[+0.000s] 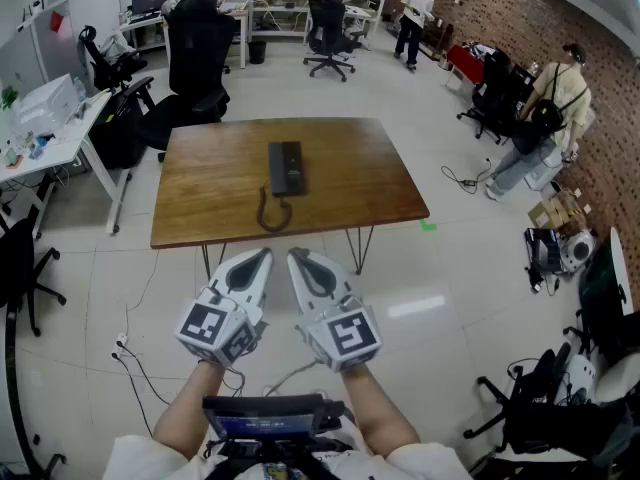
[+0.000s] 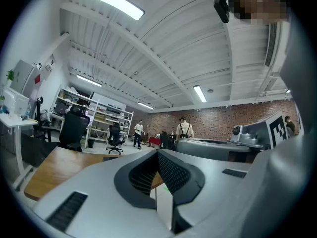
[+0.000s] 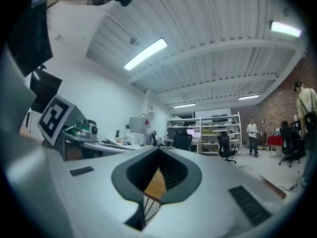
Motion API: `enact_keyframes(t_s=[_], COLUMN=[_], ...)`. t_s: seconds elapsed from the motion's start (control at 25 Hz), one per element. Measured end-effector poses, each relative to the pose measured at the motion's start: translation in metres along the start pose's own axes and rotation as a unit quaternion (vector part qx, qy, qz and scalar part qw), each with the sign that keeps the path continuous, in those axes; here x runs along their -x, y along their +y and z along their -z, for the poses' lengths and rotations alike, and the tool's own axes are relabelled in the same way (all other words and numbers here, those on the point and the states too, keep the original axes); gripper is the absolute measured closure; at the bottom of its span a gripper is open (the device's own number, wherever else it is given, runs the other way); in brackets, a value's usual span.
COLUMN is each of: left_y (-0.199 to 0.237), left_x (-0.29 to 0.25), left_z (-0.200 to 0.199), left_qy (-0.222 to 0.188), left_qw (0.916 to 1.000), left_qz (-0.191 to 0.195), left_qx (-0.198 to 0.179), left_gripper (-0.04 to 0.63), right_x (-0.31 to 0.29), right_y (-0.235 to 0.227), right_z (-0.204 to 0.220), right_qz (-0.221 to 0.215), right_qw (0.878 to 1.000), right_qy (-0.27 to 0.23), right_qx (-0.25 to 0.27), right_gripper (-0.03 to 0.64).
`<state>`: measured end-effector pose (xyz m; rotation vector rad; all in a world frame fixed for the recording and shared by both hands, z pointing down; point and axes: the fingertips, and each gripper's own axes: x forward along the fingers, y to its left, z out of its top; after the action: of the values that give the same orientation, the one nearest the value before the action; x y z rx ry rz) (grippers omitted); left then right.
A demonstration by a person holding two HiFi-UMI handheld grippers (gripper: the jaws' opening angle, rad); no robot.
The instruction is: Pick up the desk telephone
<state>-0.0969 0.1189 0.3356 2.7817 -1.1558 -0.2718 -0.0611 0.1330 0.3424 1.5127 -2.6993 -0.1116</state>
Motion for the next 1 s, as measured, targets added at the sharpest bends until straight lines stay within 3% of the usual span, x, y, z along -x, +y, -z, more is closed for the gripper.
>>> enact_keyframes(t_s=[0.56,1.0], left_y=[0.021,0.033], left_x=[0.000,-0.027], left_z=[-0.012,-0.004], left_qy=[-0.024,-0.024], left_qw=[0.9997,0.9996], left_qz=[0.007,0.006], left_qx=[-0.001,-0.016], left_gripper=[0.595,0.595], right_x=[-0.021,-0.037], right_y=[0.012,-0.011], right_z=[-0.005,0.010], right_qz=[0.010,0.007], right_qw=[1.000,1.000], right_qy=[-0.009,-0.006], right_qx=[0.006,0.003], right_gripper=[0.612,0.612])
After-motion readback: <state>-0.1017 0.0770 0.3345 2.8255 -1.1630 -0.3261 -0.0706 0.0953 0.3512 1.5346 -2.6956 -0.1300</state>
